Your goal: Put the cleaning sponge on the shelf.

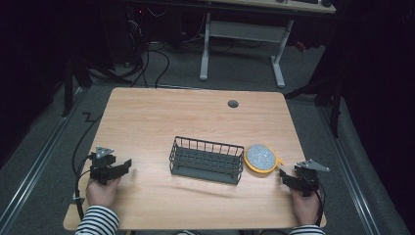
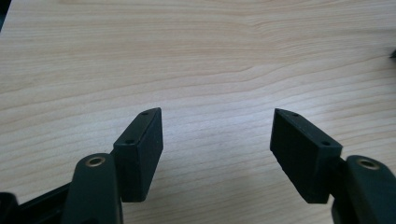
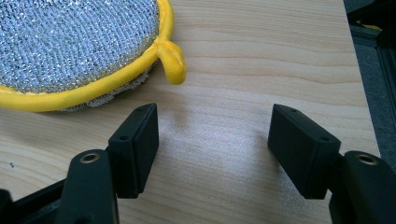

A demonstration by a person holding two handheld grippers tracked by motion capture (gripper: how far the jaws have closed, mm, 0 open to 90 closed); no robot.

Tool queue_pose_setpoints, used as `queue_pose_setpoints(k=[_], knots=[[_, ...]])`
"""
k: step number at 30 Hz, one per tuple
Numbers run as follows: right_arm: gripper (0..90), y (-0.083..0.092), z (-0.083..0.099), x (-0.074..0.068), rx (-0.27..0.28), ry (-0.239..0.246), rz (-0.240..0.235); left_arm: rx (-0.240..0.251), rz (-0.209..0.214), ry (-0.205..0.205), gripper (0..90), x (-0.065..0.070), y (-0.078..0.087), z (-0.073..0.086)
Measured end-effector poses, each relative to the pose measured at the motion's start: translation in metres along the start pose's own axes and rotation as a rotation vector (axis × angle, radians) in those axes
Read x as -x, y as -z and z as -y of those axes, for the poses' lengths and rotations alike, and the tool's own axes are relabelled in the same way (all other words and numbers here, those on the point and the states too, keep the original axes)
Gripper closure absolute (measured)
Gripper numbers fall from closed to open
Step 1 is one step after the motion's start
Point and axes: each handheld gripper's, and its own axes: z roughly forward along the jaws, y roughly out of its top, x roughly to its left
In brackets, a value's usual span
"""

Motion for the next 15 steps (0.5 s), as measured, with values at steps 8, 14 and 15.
queue_pose_setpoints(k=[8, 14, 15], knots=[[33.9, 0.000, 0.000, 0.000, 0.000, -0.002, -0.001, -0.022, -0.055, -0.020, 34.6, -0.003, -0.006, 0.004], [33.8, 0.000, 0.000, 0.001, 0.001, -0.001, -0.006, -0.006, -0.071, -0.051, 33.6, -0.004, -0.010, 0.010], [33.8, 0.000, 0.000, 0.000, -0.001, -0.001, -0.006, 0.007, -0.069, -0.052, 33.6, -0.004, -0.010, 0.012]])
